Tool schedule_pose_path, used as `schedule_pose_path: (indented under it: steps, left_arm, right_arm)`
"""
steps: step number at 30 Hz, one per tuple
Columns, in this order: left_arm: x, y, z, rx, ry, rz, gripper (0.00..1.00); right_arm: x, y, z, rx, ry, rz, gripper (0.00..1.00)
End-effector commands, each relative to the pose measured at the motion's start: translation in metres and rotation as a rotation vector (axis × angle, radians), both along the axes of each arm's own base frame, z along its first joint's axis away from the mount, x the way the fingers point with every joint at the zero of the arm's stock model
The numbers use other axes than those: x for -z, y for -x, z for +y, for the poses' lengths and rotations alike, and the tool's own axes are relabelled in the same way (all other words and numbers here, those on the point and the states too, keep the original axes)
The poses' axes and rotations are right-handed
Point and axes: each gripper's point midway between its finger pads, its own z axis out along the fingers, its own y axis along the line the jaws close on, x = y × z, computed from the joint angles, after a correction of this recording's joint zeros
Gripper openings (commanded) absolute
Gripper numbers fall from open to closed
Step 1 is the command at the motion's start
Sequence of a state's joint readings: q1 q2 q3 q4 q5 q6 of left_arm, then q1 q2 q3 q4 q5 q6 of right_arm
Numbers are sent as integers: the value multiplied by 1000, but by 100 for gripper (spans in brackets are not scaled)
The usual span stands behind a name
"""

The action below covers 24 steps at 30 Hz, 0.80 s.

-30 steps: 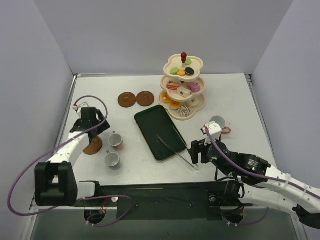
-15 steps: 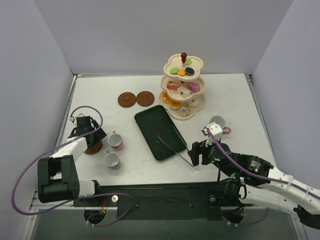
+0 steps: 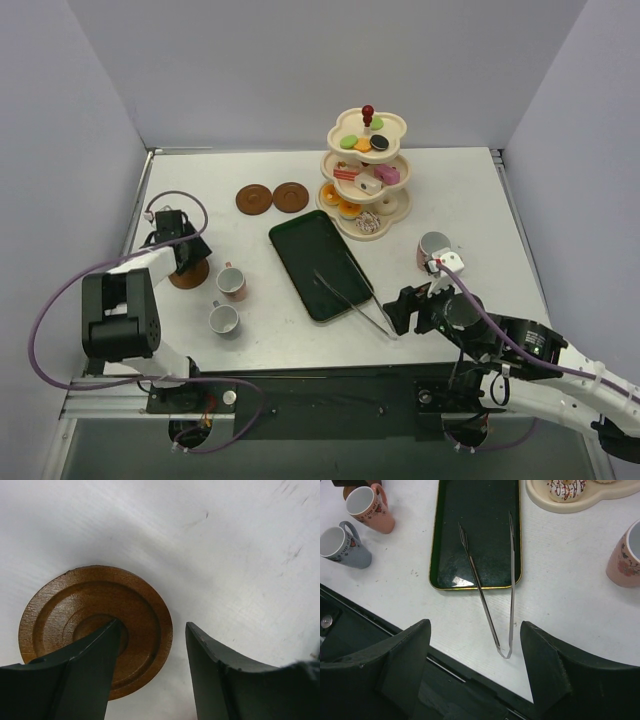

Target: Serve the afternoon tea

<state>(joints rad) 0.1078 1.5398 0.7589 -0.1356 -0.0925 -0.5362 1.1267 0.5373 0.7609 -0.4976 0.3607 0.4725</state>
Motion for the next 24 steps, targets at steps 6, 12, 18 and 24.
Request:
schedule_pose_path:
  steps: [6,12,18,24]
  left_arm:
    - [-12,-91,1,69,20,-37,60]
    - [0,-128,-11,81,64,-48,58]
    - [16,-159,-40,93,141,-24,57]
    - [21,-188,-58,87,159,-17,56]
  right_arm:
    - [-17,-28,-27,215,54,-92,67]
    - [-45,-47,-41,337,101,-182,68]
    - [-57,-54,-39,373,76,-162,68]
    - [-71,-59,-32,381,85,-145,68]
